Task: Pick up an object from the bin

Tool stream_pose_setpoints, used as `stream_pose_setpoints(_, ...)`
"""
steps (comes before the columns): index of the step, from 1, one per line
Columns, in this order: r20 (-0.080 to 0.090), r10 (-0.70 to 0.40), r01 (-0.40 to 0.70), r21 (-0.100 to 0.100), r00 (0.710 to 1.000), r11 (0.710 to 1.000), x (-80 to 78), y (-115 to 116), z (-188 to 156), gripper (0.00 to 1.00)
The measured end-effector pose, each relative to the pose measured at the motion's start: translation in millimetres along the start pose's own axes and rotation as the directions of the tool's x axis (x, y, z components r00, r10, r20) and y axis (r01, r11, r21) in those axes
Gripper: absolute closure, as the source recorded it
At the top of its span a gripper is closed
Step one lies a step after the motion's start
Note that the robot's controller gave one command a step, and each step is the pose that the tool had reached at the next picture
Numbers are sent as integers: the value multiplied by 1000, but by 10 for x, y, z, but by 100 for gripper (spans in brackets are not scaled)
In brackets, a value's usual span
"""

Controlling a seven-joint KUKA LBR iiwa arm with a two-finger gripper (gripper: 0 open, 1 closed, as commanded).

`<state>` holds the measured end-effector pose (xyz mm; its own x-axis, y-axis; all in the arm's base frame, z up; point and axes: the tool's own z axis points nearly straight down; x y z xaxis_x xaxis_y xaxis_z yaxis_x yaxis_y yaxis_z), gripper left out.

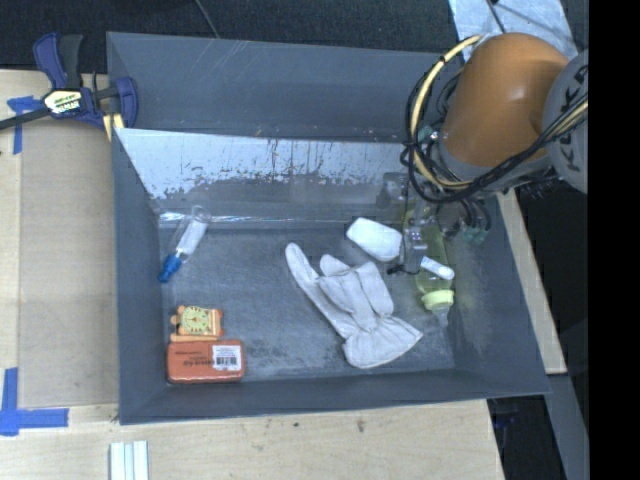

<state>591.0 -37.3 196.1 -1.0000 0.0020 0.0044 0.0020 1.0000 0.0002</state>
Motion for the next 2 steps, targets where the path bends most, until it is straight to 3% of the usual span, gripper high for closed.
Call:
stream_pose_setpoints(1,8,-1,1,1,1000,1000,-14,1,-52,0)
stream_pose_setpoints(2,15,-30,30,1,999,1000,-226,-163,465,0)
